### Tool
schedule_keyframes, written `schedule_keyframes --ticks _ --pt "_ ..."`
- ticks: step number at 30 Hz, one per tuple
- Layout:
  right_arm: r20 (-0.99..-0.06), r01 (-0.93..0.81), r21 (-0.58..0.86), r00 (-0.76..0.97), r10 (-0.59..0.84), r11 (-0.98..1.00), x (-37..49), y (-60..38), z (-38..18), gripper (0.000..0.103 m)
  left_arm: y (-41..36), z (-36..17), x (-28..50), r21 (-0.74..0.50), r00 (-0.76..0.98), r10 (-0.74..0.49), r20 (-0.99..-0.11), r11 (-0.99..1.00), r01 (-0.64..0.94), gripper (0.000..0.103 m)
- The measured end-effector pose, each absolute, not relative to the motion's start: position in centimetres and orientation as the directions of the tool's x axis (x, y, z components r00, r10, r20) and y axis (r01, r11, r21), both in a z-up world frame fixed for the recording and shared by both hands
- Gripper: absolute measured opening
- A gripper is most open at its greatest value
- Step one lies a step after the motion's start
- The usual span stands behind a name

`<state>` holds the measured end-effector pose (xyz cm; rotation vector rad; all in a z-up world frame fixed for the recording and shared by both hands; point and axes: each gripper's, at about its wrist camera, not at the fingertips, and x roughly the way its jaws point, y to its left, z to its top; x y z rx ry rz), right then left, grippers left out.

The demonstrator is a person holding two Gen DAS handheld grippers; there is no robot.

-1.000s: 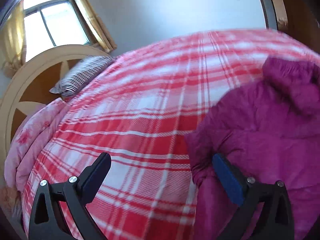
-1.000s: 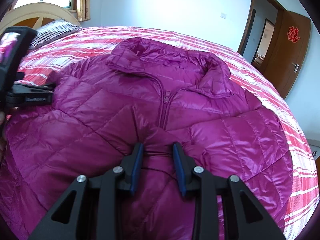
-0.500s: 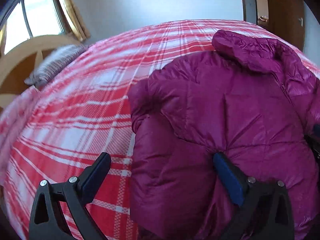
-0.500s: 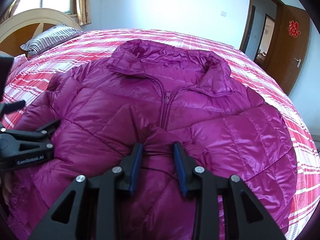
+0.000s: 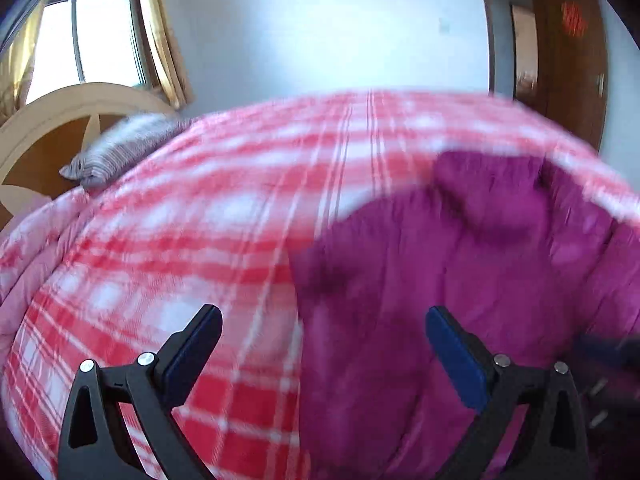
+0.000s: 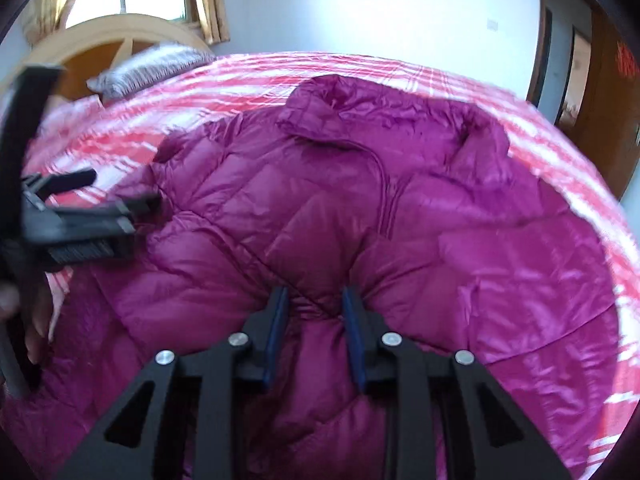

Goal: Fold large clothes
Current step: 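Grasp the jacket front below the zipper with the right gripper while the left tool moves aside, then grasp the jacket hem with the left gripper beside the right gripper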

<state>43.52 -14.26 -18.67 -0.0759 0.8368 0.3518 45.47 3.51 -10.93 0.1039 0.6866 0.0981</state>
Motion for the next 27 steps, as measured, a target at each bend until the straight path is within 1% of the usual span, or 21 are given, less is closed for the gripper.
schedule_keyframes --ticks 3,9,11,15,20,21,22,24,26,27 --pt "-0.734 -0.337 0.088 0.614 0.290 0.937 43.7 -14.2 -18.8 0.033 1.8 -8.4 49.0 0.106 0.774 0.073 -0.629 0.994 -0.008 0.102" --pt "-0.724 -0.336 0.076 0.629 0.284 0.939 43.0 -14.1 -18.8 0.033 -4.3 -7.2 56.5 0.224 0.785 0.085 -0.614 0.972 0.069 0.102" --pt "-0.721 -0.335 0.063 0.636 0.275 0.940 42.8 -14.0 -18.7 0.033 -6.0 -7.6 59.0 0.245 0.771 0.075 -0.633 0.964 0.107 0.102" --pt "-0.714 -0.333 0.043 0.649 0.262 0.942 42.5 -14.0 -18.6 0.033 -9.1 -9.6 62.8 0.218 0.673 -0.009 -0.740 0.943 0.252 0.102" --pt "-0.706 -0.334 0.061 0.651 0.277 0.940 42.4 -14.4 -18.6 0.033 -11.0 -12.1 65.2 0.280 0.644 0.037 -0.764 0.919 0.279 0.102" --pt "-0.706 -0.335 0.065 0.651 0.280 0.940 42.4 -14.4 -18.6 0.033 -11.2 -12.5 65.5 0.291 0.641 0.045 -0.766 0.914 0.283 0.098" --pt "-0.704 -0.335 0.071 0.650 0.285 0.939 42.4 -14.5 -18.6 0.033 -11.4 -13.0 65.6 0.302 0.643 0.049 -0.764 0.908 0.291 0.091" --pt "-0.703 -0.335 0.083 0.648 0.294 0.938 42.4 -14.6 -18.6 0.033 -11.9 -13.5 65.6 0.335 0.648 0.066 -0.759 0.892 0.302 0.037" --pt "-0.702 -0.336 0.088 0.647 0.298 0.938 42.4 -14.7 -18.6 0.033 -12.0 -13.4 65.3 0.380 0.670 0.099 -0.735 0.880 0.287 0.023" --pt "-0.702 -0.336 0.088 0.647 0.298 0.938 42.4 -14.6 -18.6 0.034 -11.9 -12.8 64.5 0.400 0.712 0.101 -0.695 0.877 0.266 0.020"
